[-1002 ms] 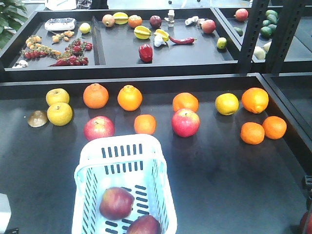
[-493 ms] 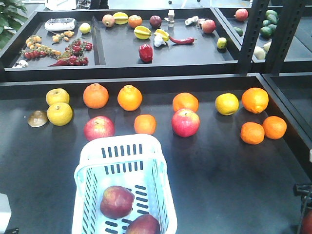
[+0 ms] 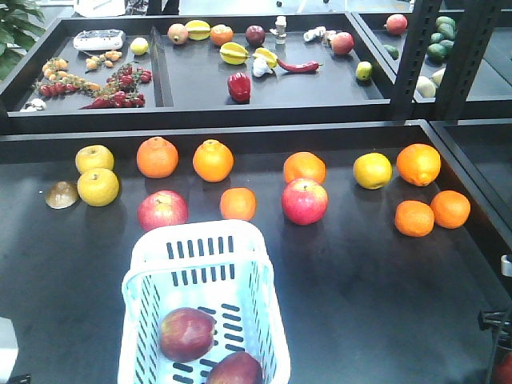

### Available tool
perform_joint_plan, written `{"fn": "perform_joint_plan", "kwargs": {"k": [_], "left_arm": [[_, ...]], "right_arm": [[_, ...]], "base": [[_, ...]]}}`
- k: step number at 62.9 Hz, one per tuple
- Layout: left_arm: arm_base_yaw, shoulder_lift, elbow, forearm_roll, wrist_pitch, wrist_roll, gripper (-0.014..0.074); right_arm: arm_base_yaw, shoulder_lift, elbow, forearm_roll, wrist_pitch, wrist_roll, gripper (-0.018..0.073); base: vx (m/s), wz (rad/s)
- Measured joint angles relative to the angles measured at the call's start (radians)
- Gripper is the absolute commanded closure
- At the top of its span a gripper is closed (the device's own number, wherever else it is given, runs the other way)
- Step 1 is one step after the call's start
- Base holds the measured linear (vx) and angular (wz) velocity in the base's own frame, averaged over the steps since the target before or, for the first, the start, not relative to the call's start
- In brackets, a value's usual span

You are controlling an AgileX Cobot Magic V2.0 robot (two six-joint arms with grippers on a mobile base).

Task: Pick three apples into basket with both arms
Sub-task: 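Reach the right gripper down and close on a third red apple, then lift the third red apple over the basket with the right gripper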

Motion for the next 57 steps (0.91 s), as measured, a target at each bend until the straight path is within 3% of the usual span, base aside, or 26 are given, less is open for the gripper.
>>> {"fn": "perform_joint_plan", "kwargs": {"k": [13,22,39,44,57], "left_arm": [[0.0,0.0,0.0,0.0,0.0,0.0,0.0603],[0.0,0.0,0.0,0.0,0.0,0.0,0.0603],[0.0,0.0,0.0,0.0,0.0,0.0,0.0603],[0.0,0.0,0.0,0.0,0.0,0.0,0.0603],[0.0,0.0,0.0,0.0,0.0,0.0,0.0603]], "right_arm": [[0.0,0.046,0.0,0.0,-0.013,0.0,-0.0017],[0.0,0.051,-0.002,0.0,-0.013,0.0,0.0065],[0.0,0.002,-0.002,0.039,-0.01,-0.012,0.0473],[0.0,-0.044,-0.002,0.085,-0.002,-0.058,0.0571],[0.016,-0.224,-0.002,0.36,0.081,-0.305,0.0567]], "base": [[0.0,0.0],[0.0,0.0],[0.0,0.0],[0.0,0.0],[0.0,0.0]]}}
